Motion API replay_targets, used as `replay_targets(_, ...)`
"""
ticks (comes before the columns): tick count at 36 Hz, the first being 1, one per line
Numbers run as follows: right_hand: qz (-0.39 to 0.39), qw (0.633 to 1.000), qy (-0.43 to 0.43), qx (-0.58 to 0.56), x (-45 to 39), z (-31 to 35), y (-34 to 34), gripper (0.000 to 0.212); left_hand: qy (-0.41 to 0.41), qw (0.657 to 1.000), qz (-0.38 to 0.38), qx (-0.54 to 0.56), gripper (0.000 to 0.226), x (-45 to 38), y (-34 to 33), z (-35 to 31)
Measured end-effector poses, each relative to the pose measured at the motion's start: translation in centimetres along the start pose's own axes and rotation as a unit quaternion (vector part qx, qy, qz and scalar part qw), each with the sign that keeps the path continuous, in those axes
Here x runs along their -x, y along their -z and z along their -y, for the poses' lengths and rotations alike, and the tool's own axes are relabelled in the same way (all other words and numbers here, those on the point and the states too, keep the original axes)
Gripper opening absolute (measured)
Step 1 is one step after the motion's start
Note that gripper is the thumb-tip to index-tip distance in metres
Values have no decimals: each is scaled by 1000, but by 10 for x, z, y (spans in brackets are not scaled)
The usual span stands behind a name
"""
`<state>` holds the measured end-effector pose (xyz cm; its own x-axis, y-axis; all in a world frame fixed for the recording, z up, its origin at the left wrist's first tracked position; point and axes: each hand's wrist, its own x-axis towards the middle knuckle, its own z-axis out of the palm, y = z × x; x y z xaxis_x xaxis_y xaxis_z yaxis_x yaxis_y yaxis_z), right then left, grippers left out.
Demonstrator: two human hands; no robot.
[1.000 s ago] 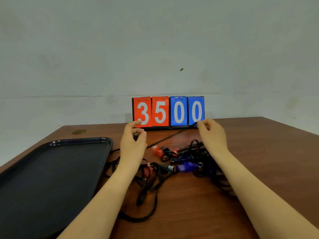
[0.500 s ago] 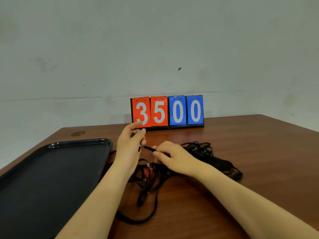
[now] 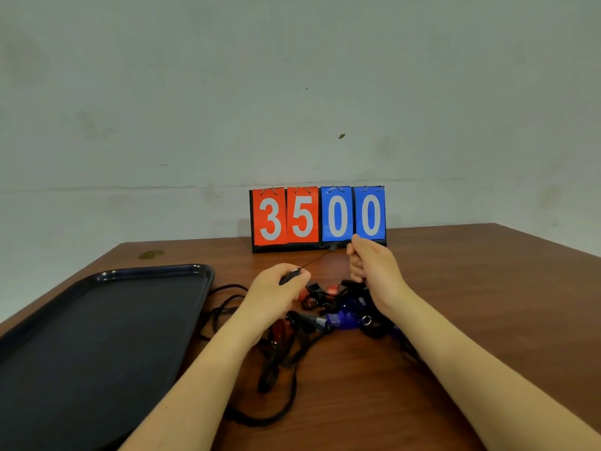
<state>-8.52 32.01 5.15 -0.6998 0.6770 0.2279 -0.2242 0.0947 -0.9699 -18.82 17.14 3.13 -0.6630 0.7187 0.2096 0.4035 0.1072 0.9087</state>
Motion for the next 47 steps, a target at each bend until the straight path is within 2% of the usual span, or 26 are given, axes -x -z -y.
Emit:
replay_targets(5, -8, 1000, 3, 13, 0, -2, -1, 32, 74, 982, -1, 174, 16, -5, -2, 0)
replay_targets(7, -11, 1000, 2, 12, 0, -2, 0, 31, 89, 974, -20, 206, 17, -5, -2, -1)
replay_targets(13, -15, 1000, 2, 14, -2, -4, 1, 30, 79, 986, -79, 126, 18, -5, 4, 2)
replay_targets(18, -4, 998, 21, 54, -2, -8, -1, 31, 81, 969, -64, 223, 22, -2, 5, -2)
replay_targets(22, 5, 991, 48, 124, 0, -9, -2, 27, 87, 940, -72, 321, 23, -2, 7, -3)
replay_targets(25, 20, 981, 90, 172, 2, -10, -4, 25, 92, 911, -65, 397, 15, 0, 10, -4)
replay_targets(29, 46, 938, 148, 309, 1, -18, -3, 14, 123, 841, -61, 523, 10, 3, 11, -7)
replay_targets(31, 72, 912, 165, 368, 1, -23, -3, 14, 120, 824, -72, 549, 7, 4, 11, -8)
replay_targets(34, 115, 887, 179, 410, 4, -27, -6, 15, 86, 836, -99, 533, 9, 2, 10, -5)
replay_targets(37, 148, 879, 195, 409, 7, -28, -11, 15, 74, 844, -128, 515, 19, 0, 10, -2)
replay_targets(40, 159, 869, 210, 418, 8, -28, -14, 19, 79, 870, -158, 461, 24, 0, 9, 1)
replay_targets(44, 181, 843, 246, 443, 12, -29, -19, 21, 58, 879, -163, 444, 26, 3, 5, 2)
replay_targets(47, 203, 808, 278, 478, 16, -31, -24, 23, 43, 888, -160, 428, 23, 6, 1, 0)
